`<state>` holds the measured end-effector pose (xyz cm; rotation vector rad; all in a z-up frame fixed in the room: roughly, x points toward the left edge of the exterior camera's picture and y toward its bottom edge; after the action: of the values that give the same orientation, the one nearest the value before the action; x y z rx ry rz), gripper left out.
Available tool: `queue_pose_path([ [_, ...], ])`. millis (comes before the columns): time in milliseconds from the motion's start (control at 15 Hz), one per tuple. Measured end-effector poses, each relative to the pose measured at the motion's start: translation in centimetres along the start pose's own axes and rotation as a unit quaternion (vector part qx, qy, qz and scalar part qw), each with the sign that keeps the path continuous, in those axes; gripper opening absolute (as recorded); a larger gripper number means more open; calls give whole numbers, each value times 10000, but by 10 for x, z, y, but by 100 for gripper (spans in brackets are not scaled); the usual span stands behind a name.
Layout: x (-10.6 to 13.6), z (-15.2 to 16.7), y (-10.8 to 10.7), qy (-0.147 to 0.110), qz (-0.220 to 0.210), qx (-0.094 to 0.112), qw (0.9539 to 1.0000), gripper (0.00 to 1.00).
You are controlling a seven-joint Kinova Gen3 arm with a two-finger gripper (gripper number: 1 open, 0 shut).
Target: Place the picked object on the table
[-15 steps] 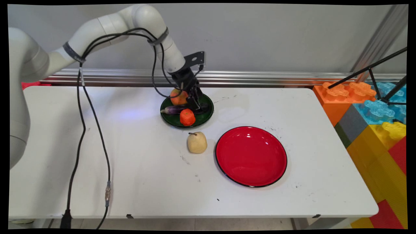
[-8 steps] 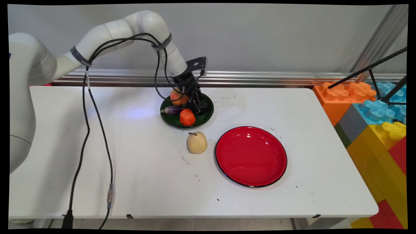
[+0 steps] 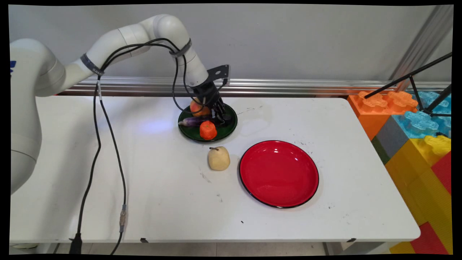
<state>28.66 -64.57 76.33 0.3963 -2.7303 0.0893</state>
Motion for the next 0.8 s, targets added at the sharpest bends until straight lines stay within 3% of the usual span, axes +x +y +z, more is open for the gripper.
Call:
queue_pose_path([
  [467,3,-20,3,101,-146,-18,9998,0],
  [800,9,-53,4,243,-295,126,9992,0],
])
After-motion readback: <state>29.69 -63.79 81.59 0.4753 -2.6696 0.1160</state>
